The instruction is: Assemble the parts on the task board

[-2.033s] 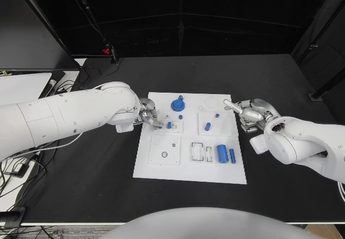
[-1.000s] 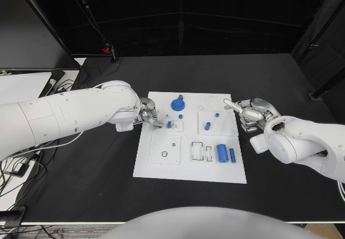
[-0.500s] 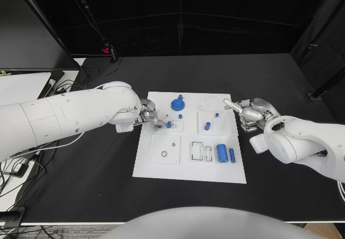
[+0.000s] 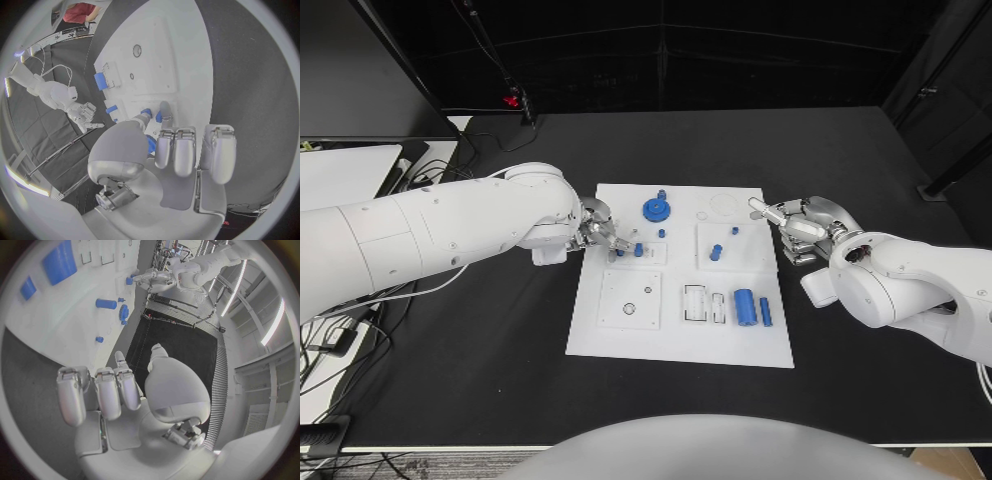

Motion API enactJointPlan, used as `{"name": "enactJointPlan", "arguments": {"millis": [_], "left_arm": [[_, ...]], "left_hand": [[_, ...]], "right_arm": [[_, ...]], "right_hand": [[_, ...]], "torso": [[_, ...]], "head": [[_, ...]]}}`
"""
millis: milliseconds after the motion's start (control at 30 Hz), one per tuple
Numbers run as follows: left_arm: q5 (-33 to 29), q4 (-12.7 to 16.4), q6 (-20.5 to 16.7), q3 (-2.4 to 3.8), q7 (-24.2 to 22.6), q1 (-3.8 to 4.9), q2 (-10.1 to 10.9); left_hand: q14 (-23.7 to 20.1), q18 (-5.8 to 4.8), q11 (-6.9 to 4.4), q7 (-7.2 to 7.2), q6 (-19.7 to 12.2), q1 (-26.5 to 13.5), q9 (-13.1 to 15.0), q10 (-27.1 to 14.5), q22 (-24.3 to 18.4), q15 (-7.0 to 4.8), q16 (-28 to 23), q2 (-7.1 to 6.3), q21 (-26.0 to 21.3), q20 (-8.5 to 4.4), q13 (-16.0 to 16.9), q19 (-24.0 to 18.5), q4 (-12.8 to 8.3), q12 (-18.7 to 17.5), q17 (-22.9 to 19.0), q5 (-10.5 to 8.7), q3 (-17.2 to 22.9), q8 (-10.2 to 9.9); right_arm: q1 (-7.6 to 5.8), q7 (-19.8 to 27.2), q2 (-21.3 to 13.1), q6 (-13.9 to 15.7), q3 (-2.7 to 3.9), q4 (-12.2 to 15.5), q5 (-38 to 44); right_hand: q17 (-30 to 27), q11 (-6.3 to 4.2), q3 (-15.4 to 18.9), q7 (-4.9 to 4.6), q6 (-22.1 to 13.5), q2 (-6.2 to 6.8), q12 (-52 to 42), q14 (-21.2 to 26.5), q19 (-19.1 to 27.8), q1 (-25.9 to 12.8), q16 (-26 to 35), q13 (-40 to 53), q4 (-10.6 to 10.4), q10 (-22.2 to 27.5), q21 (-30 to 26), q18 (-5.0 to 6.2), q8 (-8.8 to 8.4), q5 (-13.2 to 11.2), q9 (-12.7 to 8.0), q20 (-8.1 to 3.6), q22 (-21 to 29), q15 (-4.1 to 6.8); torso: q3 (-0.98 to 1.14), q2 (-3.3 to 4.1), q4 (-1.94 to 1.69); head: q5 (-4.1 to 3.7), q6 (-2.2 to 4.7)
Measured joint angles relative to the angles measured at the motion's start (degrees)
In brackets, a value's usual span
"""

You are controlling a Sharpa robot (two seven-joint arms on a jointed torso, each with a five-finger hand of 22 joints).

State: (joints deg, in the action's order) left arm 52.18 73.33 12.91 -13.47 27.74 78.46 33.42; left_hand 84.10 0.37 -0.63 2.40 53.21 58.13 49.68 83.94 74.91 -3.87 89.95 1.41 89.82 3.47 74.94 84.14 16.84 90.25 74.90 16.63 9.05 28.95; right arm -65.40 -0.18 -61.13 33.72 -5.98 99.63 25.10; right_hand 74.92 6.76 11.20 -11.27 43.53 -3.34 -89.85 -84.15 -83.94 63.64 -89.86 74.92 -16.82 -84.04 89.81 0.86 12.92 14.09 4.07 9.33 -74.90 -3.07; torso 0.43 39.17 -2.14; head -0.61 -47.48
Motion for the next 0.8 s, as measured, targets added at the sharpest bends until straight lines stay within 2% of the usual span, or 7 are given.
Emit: {"name": "enactJointPlan", "arguments": {"millis": [133,267,333,467,567,700,800], "left_arm": [[-0.02,0.07,-0.27,0.01,0.17,0.01,0.13],[-0.02,0.26,-0.98,0.01,0.19,0.02,0.68],[-0.02,0.42,-1.52,0.0,0.12,0.02,1.16],[0.01,0.98,-3.09,-0.1,-0.57,-0.04,2.65],[0.03,1.56,-4.62,-0.11,-1.69,-0.05,3.73],[0.03,2.18,-6.65,-0.11,-3.84,0.04,4.89],[-0.14,2.63,-8.62,-0.11,-6.42,0.14,5.81]], "left_hand": [[0.0,0.0,0.0,0.09,-0.09,-2.06,0.25,0.0,0.0,0.0,0.0,-0.22,0.0,0.0,0.0,0.0,0.02,0.0,0.0,-0.61,-2.17,0.0],[0.0,0.0,0.0,0.19,-0.61,-4.65,0.7,0.0,0.0,0.0,0.0,-0.54,0.0,0.0,0.0,0.0,-0.02,0.0,0.0,-3.35,-5.36,0.05],[0.0,0.0,0.0,0.32,-0.91,-5.67,0.97,0.0,0.0,0.0,0.0,-1.35,0.0,0.0,0.0,0.0,-0.07,0.0,0.0,-5.05,-7.36,0.46],[0.0,-0.01,0.0,0.51,-1.13,-7.41,1.48,0.0,0.0,0.0,0.0,-2.31,0.0,0.0,0.0,0.0,-0.05,0.0,0.0,-8.17,-10.85,1.12],[-0.2,0.0,0.0,0.51,-1.52,-8.97,1.75,0.0,0.0,0.18,0.0,-2.52,0.0,0.0,0.0,0.0,0.01,0.0,0.0,-10.4,-12.81,1.38],[-0.19,0.0,0.0,0.49,-1.54,-10.2,1.86,0.0,0.0,0.18,0.0,-2.96,0.0,0.0,0.0,0.0,0.05,0.0,0.0,-12.7,-14.25,1.39],[-0.19,0.0,0.0,0.5,-1.92,-10.56,1.87,0.0,0.0,0.18,0.0,-3.32,0.0,0.0,0.0,0.0,0.03,0.0,0.0,-13.33,-14.67,1.61]], "right_arm": [[0.0,0.0,0.0,0.0,0.0,0.0,0.0],[0.0,0.0,0.0,0.0,0.0,0.01,0.0],[0.0,-0.01,0.0,0.0,0.0,0.01,0.0],[0.0,-0.01,-0.01,0.01,0.0,-0.04,0.0],[0.01,-0.01,-0.01,0.02,-0.01,-0.1,0.0],[0.01,0.0,-0.01,0.02,-0.01,-0.2,0.0],[0.01,0.01,0.0,0.03,-0.01,-0.3,0.0]], "right_hand": [[0.0,0.0,0.0,0.0,0.0,0.0,0.0,0.0,0.0,0.0,0.0,0.0,0.0,0.0,0.0,0.0,0.0,0.0,0.0,0.0,0.0,0.0],[0.0,0.0,0.0,0.0,0.0,0.0,0.0,0.0,0.0,0.0,0.0,0.0,0.0,0.0,0.0,0.0,0.0,0.0,0.0,0.0,0.0,0.0],[0.0,0.0,0.0,0.0,0.0,0.0,0.0,0.0,0.0,0.0,0.0,0.0,0.0,0.0,0.0,0.0,0.0,0.0,0.0,0.0,0.0,0.0],[0.0,0.0,0.0,0.0,0.0,0.0,0.0,0.0,0.0,0.0,0.0,0.0,0.0,0.0,0.0,0.0,0.0,0.0,0.0,0.0,0.0,0.0],[0.0,0.0,0.0,0.0,0.0,0.0,0.0,0.0,0.0,0.0,0.0,0.0,0.0,0.0,0.0,0.0,0.2,0.0,0.0,0.0,0.0,0.0],[-0.01,0.0,0.0,0.0,0.0,0.0,0.0,0.0,0.0,0.0,0.0,0.0,0.0,0.0,0.0,0.0,0.21,0.0,0.0,0.0,0.0,0.0],[-0.01,0.0,0.0,0.0,0.0,0.0,0.0,0.0,0.0,0.0,0.0,0.0,0.0,0.0,0.0,0.0,0.21,0.0,0.0,0.0,0.0,0.0]], "torso": [[0.0,0.0,0.0],[-0.01,0.0,-0.01],[-0.01,0.0,-0.01],[-0.01,-0.01,-0.01],[-0.01,-0.03,-0.04],[0.0,-0.04,-0.05],[0.0,-0.04,-0.07]], "head": [[-0.03,0.06],[-0.03,0.15],[-0.05,0.19],[-0.15,0.23],[-0.26,0.26],[-0.32,0.36],[-0.39,0.4]]}}
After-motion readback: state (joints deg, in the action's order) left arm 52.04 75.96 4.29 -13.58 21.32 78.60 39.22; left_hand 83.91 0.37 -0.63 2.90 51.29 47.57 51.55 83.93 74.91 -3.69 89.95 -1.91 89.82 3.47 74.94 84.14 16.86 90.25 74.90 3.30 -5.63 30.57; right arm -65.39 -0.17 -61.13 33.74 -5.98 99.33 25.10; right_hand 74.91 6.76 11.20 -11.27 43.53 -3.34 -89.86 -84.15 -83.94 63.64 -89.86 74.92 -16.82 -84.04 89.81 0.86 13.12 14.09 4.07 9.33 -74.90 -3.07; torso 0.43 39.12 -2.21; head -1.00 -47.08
